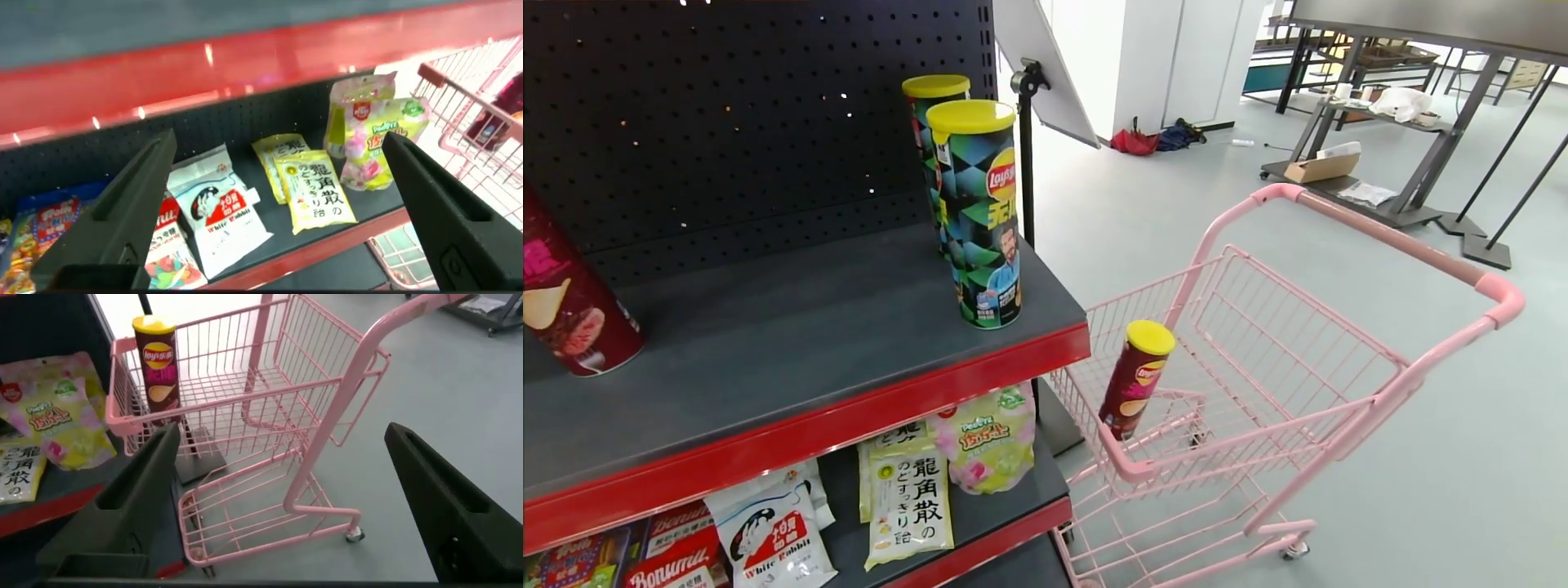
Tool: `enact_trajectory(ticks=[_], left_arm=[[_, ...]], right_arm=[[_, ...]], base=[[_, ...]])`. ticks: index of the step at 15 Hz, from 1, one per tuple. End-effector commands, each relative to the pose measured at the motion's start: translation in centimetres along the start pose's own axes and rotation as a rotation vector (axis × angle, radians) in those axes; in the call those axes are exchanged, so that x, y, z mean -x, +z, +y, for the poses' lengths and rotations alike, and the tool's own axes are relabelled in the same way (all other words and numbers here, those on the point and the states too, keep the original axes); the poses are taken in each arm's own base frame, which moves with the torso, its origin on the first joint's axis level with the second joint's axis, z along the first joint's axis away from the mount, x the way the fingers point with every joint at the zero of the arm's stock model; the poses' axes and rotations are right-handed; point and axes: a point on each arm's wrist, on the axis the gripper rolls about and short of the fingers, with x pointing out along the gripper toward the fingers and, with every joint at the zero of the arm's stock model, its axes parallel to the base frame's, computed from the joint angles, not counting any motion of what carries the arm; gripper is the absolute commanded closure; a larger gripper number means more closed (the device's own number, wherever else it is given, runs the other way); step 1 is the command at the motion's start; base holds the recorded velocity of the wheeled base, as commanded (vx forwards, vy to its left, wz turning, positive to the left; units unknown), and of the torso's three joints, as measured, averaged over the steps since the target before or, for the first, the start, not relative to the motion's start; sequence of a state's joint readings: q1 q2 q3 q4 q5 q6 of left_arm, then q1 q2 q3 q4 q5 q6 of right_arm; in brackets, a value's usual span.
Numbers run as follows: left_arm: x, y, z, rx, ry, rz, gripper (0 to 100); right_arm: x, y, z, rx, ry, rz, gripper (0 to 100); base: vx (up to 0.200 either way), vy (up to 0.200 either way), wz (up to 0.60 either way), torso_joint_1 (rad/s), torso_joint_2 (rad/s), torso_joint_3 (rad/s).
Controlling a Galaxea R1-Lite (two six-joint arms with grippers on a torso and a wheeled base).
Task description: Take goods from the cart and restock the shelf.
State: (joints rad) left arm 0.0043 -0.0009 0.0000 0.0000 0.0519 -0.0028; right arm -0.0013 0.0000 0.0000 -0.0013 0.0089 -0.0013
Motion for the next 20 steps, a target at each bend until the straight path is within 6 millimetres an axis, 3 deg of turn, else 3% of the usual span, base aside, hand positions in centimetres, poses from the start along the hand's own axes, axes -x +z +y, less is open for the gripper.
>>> enact_trajectory(ticks=[1,5,11,12,13,14,15,18,20], left_arm=[[0.0,0.0,0.0,0.0,0.001,0.001,0],[0.0,0.0,0.0,0.0,0.001,0.001,0],[0.0,0.0,0.0,0.0,0.001,0.001,0],[0.0,0.0,0.0,0.0,0.001,0.002,0],[0.0,0.0,0.0,0.0,0.001,0.002,0],[0.0,0.0,0.0,-0.001,0.001,0.002,0],[0.0,0.0,0.0,0.0,0.001,0.002,0],[0.0,0.0,0.0,-0.001,0.001,0.002,0],[0.0,0.0,0.0,-0.001,0.001,0.001,0]], right_arm=[[0.0,0.0,0.0,0.0,0.0,0.0,0],[0.0,0.0,0.0,0.0,0.0,0.0,0],[-0.2,0.3,0.0,0.011,-0.026,0.02,0],[-1.0,6.2,0.0,-0.001,-0.017,0.029,0],[-4.3,13.9,-0.1,-0.097,-0.026,0.032,0],[-7.3,19.0,0.0,-0.176,0.012,0.021,0],[-11.1,19.8,0.3,-0.13,0.072,0.104,0],[-20.0,15.1,1.4,-0.061,0.119,0.291,0],[-23.7,12.1,2.9,-0.066,0.231,0.371,0]], base=[[0.0,0.0,0.0,-0.188,0.54,0.344],[0.0,0.0,0.0,-0.16,0.49,0.325],[0.0,0.0,0.0,-0.019,0.05,0.041],[0.0,0.0,0.0,0.0,0.0,0.0],[0.0,0.0,0.0,0.0,0.0,0.0],[0.0,0.0,0.0,0.0,0.0,0.0],[0.0,0.0,0.0,0.0,0.0,0.0],[0.0,0.0,0.0,0.0,0.0,0.0],[0.0,0.0,0.0,0.0,0.0,0.0]])
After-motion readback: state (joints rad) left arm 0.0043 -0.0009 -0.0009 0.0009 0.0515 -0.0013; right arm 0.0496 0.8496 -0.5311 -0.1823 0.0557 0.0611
